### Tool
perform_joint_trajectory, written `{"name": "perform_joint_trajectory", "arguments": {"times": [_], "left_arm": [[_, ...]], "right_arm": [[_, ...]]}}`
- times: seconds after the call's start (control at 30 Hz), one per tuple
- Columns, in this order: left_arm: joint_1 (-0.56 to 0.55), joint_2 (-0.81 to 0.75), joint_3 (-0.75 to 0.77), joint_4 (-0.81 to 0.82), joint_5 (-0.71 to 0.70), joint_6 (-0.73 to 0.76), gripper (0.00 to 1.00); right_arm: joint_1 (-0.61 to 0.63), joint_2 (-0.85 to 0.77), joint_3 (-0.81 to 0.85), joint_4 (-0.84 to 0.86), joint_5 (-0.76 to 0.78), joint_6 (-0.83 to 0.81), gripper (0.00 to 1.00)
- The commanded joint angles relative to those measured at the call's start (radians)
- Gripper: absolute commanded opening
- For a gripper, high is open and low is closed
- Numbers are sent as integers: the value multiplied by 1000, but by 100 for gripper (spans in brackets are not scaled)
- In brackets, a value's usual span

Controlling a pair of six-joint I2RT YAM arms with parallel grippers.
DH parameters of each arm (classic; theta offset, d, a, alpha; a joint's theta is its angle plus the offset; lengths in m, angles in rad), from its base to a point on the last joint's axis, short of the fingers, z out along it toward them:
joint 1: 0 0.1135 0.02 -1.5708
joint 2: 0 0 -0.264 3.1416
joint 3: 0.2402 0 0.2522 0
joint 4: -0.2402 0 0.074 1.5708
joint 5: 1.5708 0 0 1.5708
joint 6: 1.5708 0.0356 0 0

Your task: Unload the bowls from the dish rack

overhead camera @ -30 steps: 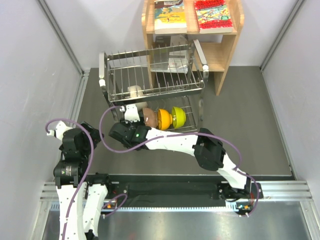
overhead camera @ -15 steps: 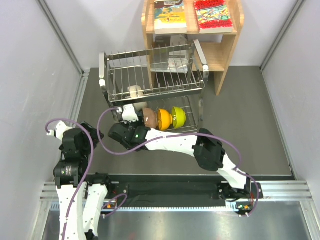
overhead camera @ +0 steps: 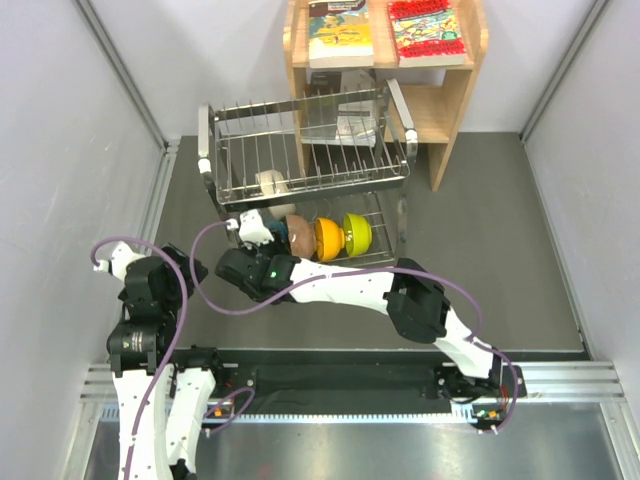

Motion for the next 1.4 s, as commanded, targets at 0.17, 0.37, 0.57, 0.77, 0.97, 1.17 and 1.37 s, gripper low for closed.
{"name": "perform_joint_trajectory", "arguments": {"times": [0.17,0.37,0.57,0.77,0.97,1.17,1.37], "left_arm": [[-2,-10,-8,61,-2,16,99],[0,-10,-8,62,-2,16,99],[0,-11,-9,61,-2,16,99],[-2,-10,-9,62,-3,16,99],[-2,-8,-9,62,-5,14,99],[-2,-10,-8,62,-5,14,99],[-2,-10,-9,62,-5,16,99]], "right_arm": [[37,-63,-66,209,43,-119,0],[43,-104,-105,228,6,-105,0],[57,-172,-208,351,-20,-148,0],[63,-220,-254,418,-62,-185,0],[68,-235,-263,451,-74,-217,0],[68,-203,-234,411,-65,-214,0],[63,-219,-245,424,-74,-220,0]]}}
